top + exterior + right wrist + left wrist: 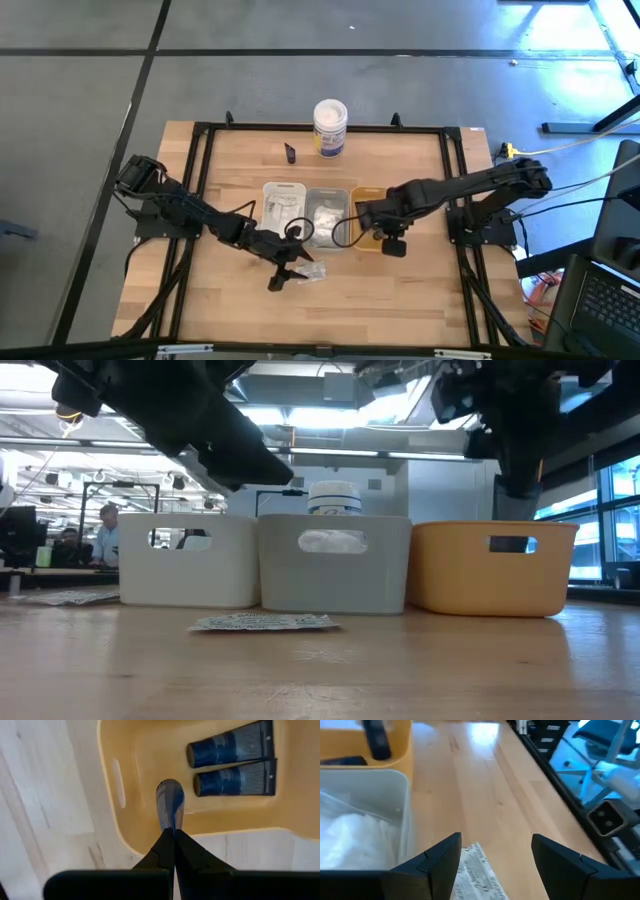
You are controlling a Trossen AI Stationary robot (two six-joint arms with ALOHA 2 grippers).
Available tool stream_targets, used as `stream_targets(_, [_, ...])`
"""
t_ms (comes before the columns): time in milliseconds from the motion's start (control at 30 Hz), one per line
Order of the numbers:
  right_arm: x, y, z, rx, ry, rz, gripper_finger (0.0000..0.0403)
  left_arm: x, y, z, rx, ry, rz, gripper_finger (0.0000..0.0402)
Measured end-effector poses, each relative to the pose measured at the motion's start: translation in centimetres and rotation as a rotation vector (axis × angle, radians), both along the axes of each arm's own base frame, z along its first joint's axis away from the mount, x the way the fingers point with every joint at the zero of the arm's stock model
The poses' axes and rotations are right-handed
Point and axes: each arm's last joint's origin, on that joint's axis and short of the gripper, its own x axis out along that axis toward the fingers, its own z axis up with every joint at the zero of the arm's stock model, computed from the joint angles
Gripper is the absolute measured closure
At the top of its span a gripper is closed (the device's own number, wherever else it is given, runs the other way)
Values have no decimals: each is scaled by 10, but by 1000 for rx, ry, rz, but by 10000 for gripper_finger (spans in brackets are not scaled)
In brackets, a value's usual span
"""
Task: Pick & Place Travel size toiletries
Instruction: Put the blue shave cream into the yellow bin
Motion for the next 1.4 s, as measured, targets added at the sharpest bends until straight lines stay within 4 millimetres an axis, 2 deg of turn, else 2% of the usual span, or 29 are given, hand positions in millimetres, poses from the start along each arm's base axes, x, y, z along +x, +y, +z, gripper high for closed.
stream_targets(167, [6,-3,-9,1,38,-4,403,3,4,3,129,-50,91,162])
stream_targets(333, [10,-7,-16,3,65,-16,403,8,9,12,276,-108,271,162])
stream_targets(400, [12,-8,-19,12,79,-5,401,9,10,14,282,-119,345,162])
stream_targets(600, [12,-8,-19,16,74,-8,353,6,20,21,285,-85,372,162])
stream_targets(733, [13,-8,-8,23,34,-8,300,-5,35,36,325,-48,410,162])
stream_targets(867, [21,-8,13,24,-47,-5,246,-19,53,54,362,-26,476,162])
stream_targets(1000, [28,-10,35,-53,-130,26,209,-33,72,65,437,19,560,162])
stream_targets(1100, [29,-16,52,-112,-152,10,199,-44,90,69,465,78,624,162])
stream_targets(1233, [32,-25,68,-135,-196,-1,206,-53,116,72,501,148,673,162])
stream_targets(1400, [34,-42,76,-151,-222,-8,228,-54,150,68,520,224,626,162])
